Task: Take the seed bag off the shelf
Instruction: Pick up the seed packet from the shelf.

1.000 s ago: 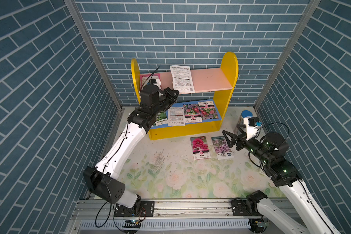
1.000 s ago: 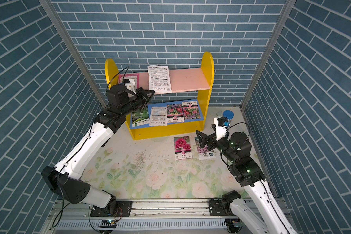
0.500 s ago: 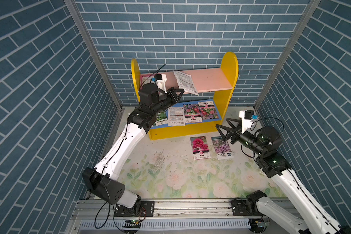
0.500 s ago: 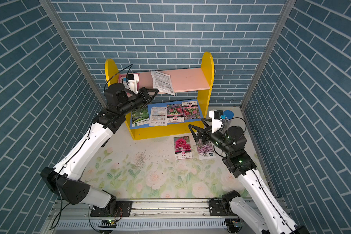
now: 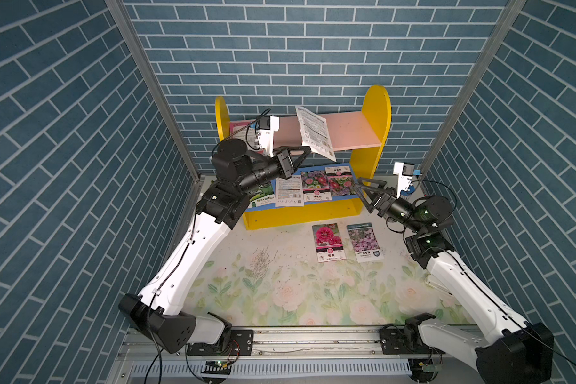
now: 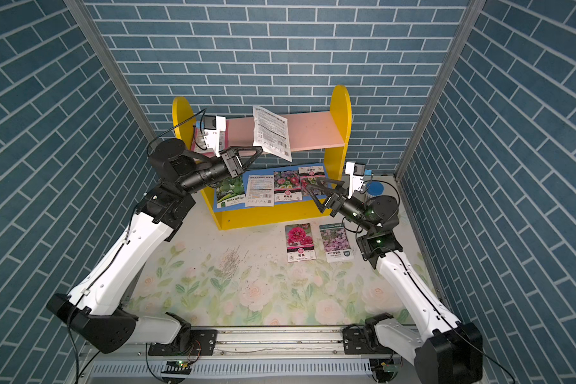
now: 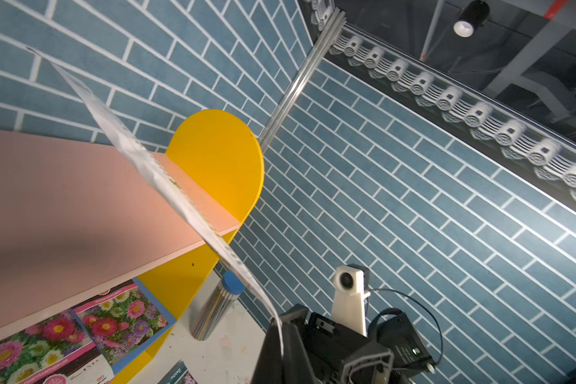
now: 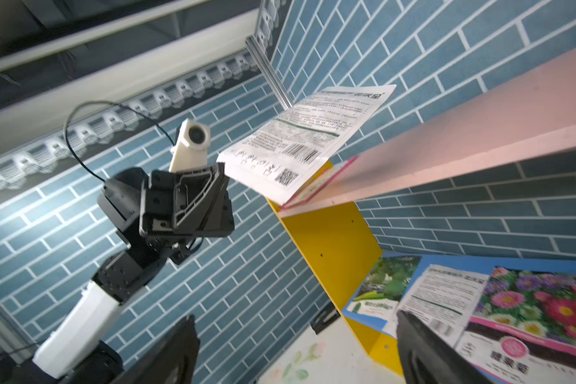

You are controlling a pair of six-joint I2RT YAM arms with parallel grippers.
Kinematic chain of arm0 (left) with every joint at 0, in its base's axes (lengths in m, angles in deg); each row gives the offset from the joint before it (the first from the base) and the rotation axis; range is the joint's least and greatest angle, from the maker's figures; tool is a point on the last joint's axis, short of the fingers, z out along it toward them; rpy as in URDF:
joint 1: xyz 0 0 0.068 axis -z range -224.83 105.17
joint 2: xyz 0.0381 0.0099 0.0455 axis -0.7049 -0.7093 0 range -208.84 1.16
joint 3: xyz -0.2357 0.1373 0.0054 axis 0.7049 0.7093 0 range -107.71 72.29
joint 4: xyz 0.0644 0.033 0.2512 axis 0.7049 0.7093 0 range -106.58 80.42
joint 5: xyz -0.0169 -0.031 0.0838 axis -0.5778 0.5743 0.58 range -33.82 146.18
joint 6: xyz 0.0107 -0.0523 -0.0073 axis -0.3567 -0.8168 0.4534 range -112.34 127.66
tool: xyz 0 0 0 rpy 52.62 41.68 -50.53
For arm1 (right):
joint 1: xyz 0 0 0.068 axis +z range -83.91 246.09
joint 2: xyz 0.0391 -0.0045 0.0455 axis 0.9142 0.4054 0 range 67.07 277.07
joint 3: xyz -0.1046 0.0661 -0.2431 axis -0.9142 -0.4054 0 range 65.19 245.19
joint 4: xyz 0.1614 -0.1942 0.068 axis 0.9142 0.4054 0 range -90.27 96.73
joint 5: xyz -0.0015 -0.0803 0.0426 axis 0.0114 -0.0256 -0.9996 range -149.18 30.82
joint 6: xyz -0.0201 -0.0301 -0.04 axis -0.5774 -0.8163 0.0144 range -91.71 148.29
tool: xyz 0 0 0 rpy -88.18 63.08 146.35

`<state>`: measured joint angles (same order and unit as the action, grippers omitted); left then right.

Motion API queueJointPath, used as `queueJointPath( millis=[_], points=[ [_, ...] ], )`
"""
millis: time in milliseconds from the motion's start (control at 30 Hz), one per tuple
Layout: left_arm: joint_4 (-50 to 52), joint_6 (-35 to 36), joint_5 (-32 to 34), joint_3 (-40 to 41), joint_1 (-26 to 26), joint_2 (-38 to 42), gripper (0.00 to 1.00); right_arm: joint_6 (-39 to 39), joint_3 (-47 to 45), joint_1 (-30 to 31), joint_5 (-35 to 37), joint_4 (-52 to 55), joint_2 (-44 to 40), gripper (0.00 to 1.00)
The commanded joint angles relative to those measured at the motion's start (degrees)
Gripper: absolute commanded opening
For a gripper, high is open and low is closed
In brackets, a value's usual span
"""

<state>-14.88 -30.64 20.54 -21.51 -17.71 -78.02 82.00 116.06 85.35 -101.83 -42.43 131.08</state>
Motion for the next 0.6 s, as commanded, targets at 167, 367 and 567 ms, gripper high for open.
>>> queueJointPath(
  millis=[167,367,567],
  points=[
    [-1.8,7.0,-9.1,1.4,4.4,1.3,0.00,20.4,3.3,-0.7,-7.2,-26.2,6.7,0.94],
    [0.4,10.5,-9.3,1.7,7.5,2.3,0.00,24.5,5.3,-0.6,-8.0,-31.0,9.0,0.93],
    [2.0,11.6,-10.2,3.4,7.8,3.3,0.00,24.5,6.3,-1.6,-8.0,-30.5,8.8,0.83]
  ],
)
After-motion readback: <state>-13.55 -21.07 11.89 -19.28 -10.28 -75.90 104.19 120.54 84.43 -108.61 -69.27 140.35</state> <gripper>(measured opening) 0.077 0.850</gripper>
